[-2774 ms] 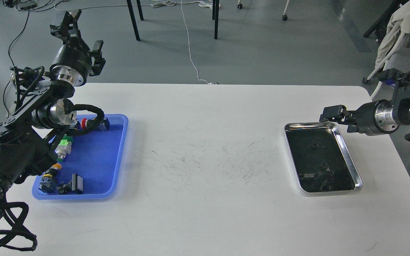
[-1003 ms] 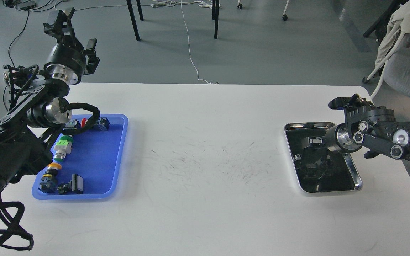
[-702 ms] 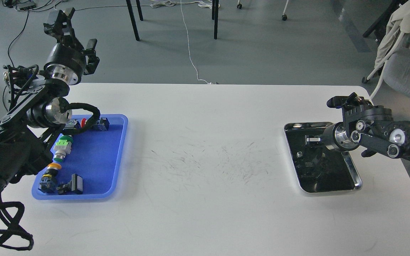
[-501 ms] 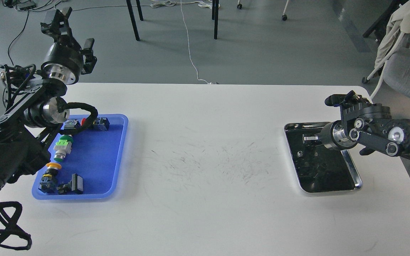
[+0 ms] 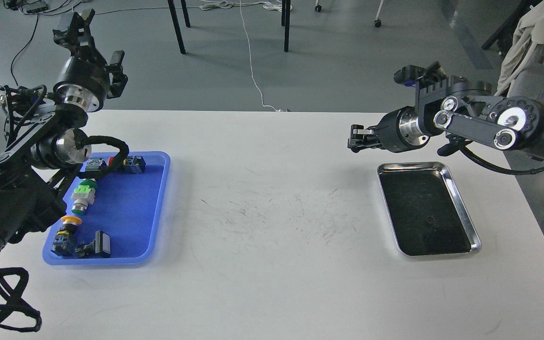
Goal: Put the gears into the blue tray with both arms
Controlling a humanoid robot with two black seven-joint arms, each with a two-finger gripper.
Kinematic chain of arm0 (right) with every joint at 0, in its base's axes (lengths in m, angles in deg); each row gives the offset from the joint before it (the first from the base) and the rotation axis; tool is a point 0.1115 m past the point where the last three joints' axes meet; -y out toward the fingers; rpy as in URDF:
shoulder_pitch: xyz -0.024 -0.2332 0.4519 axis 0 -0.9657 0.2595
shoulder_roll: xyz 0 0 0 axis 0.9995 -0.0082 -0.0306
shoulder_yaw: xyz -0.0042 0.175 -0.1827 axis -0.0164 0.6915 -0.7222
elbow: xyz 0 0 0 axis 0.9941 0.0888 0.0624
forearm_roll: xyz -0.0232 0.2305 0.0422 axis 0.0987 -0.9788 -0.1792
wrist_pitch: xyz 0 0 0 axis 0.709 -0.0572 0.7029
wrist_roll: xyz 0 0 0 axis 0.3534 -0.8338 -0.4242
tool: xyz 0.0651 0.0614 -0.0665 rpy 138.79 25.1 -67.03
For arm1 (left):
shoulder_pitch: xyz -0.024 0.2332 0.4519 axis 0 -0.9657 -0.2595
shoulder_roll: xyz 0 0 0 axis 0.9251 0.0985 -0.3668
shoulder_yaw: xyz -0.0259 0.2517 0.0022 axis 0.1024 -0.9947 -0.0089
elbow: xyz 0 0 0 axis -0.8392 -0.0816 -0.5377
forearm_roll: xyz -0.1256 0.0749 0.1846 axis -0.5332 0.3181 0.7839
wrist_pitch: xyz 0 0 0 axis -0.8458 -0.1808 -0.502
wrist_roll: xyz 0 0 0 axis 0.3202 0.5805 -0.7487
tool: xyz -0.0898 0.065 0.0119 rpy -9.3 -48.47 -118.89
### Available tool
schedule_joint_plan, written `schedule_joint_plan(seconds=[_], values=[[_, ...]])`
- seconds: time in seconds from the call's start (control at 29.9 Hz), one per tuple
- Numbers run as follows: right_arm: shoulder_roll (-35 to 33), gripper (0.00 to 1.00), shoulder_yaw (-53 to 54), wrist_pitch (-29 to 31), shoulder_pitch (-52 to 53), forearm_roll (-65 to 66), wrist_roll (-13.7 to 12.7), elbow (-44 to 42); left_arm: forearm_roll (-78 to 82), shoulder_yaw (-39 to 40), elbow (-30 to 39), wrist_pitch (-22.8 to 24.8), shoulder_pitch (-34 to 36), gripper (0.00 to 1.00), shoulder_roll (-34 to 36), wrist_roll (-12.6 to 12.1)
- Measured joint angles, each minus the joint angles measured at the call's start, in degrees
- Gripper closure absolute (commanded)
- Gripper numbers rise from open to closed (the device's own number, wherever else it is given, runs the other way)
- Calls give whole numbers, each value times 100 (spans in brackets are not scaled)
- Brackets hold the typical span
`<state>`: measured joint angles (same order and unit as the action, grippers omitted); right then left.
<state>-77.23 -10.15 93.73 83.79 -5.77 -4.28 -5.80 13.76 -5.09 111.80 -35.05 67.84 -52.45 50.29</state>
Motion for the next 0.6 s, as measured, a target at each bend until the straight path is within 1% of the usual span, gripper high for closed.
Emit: schedule_joint_plan(seconds=[0.1,0.2,0.27,0.43,0.5,0.6], values=[[633,99,246,-86,-31,-405,15,-73,1,0,-5,-2,0,2,0,-6],[1417,99,310,-402,-307,-595,36,-187,4,0,-6,-32,0,2,0,-13],[1726,99,310,-666,-548,-630,37,-373,5,0,-7,-53,0,2,0,-16],[1837,99,331,-1067,-1114,-645,23,-773,5,1,-7,-61,8,2,0,-19],[1840,99,351,-1267,-1275,-657,18,-765,5,1,-7,-60,14,2,0,-22],[1847,99,370,-1506,-1370,-720,19,-488,5,1,-7,-62,14,2,1,-25]])
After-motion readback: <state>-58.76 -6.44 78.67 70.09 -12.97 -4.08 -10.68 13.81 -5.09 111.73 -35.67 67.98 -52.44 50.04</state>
